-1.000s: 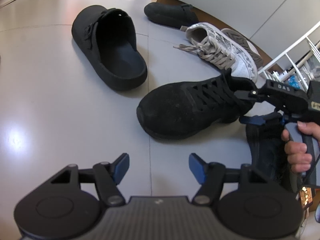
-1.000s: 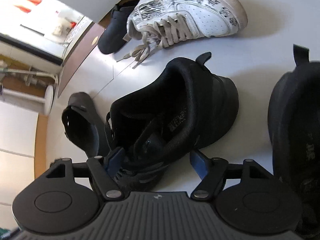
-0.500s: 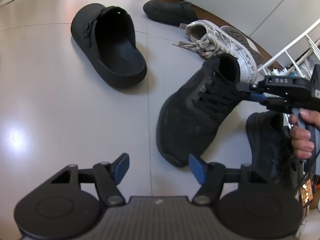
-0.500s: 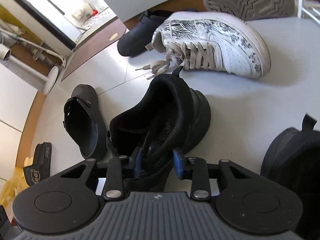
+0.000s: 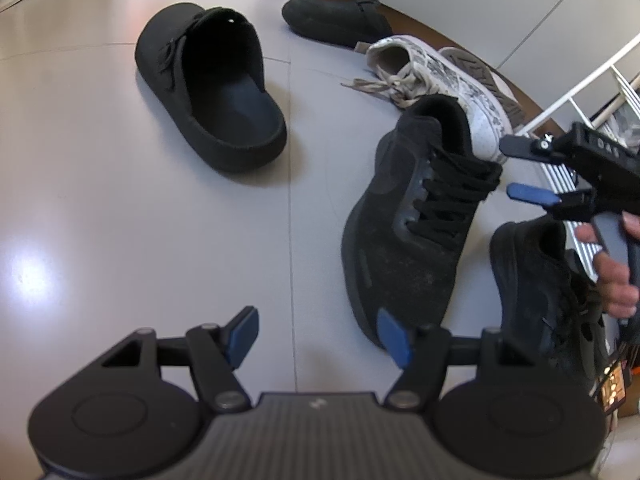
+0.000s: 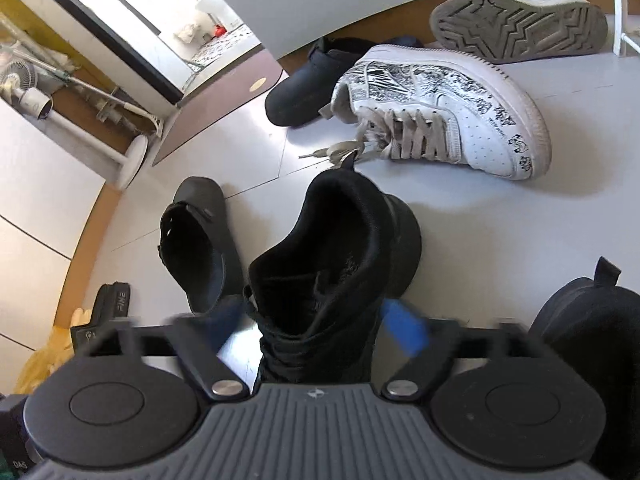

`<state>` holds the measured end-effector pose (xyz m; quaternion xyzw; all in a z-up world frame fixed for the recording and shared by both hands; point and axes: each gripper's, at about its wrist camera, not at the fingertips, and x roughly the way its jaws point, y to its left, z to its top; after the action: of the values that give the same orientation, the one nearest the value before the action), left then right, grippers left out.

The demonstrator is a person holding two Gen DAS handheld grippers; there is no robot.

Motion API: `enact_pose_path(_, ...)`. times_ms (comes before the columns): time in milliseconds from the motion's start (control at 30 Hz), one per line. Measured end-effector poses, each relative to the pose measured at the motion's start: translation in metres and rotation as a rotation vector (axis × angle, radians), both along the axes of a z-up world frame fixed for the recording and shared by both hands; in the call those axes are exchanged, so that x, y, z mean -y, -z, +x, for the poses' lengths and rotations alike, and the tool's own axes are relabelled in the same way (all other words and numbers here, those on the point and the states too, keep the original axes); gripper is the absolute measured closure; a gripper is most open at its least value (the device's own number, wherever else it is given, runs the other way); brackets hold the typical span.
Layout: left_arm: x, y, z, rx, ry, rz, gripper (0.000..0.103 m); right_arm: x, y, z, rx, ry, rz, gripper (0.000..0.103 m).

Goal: Organize scattered shoes

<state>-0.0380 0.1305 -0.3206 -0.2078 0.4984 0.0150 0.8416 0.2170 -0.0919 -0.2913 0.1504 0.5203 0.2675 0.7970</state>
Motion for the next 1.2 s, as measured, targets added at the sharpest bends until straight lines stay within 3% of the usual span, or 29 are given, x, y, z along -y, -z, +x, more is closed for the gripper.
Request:
enact_pose_path(333,-0.002,0.001,-0.003,-0.002,-0.005,-0.005,0.035,-0.025,0.03,-0.011,-0.042,-0.085,-0.115,0.012)
enact_pose_path(367,-0.002,0.001,-0.003,-0.003,-0.005,-0.005,0.035,-0.025,0.033,-0.011,-0.047,-0.082,-0.12,0.019)
enact_pose_path(400,-0.003,0.001,-0.003,-0.004,-0.004,-0.005,0.035,-0.024,0.037,-0.012,-0.058,-0.083,-0.12,0.036)
enact_pose_path(467,-0.003,0.001,-0.004,-0.006,-0.005,-0.006,0.035,-0.023,0.041,-0.012,-0.077,-0.088,-0.104,0.052)
enact_pose_path(500,-0.004,0.002,-0.004,-0.007,-0.006,-0.008,0.035,-0.022,0.042,-0.012,-0.079,-0.088,-0.096,0.054)
enact_pose_path(800,-0.005,0.003,-0.003,-0.011,-0.006,-0.014,0.035,-0.017,0.039,-0.017,-0.062,-0.088,-0.089,0.063)
enact_pose_path(1200,-0.001,0.001,0.0,-0.006,0.001,-0.007,0.035,-0.008,0.035,-0.036,-0.083,-0.084,-0.099,0.066)
